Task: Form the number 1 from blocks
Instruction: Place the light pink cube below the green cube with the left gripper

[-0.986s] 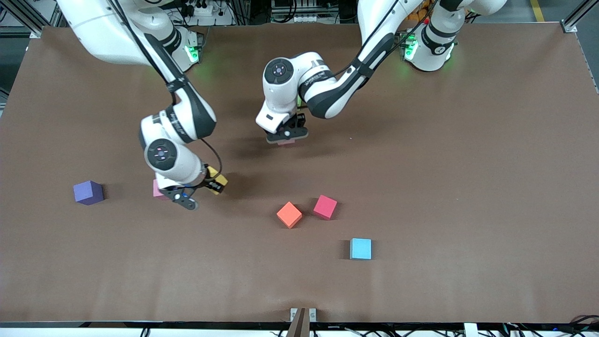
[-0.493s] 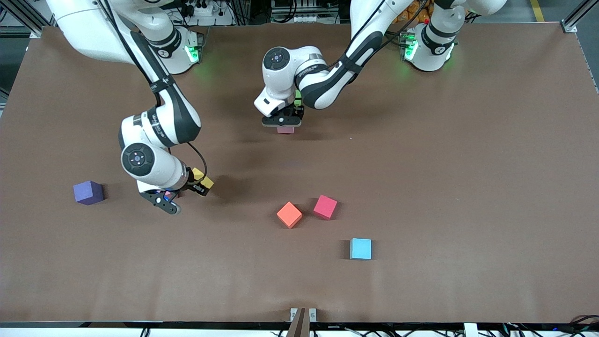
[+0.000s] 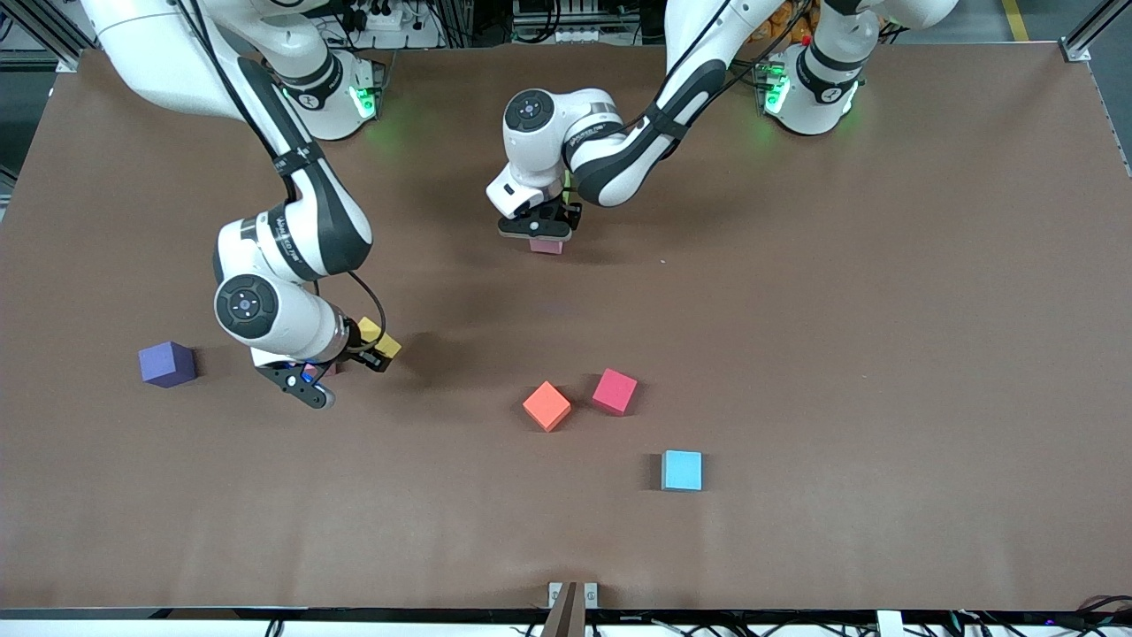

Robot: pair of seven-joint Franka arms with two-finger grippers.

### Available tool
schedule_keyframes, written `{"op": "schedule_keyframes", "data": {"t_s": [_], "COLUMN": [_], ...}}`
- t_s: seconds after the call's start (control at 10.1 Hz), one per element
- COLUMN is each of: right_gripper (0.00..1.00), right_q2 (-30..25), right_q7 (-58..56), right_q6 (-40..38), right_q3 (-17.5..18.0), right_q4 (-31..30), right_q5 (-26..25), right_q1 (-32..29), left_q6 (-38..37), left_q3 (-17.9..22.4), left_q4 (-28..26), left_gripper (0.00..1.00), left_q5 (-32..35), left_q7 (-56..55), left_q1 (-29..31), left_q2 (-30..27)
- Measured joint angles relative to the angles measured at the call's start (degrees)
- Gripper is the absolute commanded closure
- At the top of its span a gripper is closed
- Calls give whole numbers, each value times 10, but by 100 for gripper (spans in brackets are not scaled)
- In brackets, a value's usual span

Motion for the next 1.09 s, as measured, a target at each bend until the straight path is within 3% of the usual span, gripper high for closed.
{"op": "schedule_keyframes", "data": {"t_s": [1.09], "right_gripper": [98], "right_q2": [1], "right_q7": [-28], "right_q6": [-12], "right_q3": [-1], "right_q4": [0], "right_q5": [0], "right_q1": [-26], "left_q6": [10], "left_q3": [-23], "left_q4": [-27], "left_gripper": [100], "left_q5": [0], "left_q7": [0], "left_q1": [0], "left_q2": [-1]}}
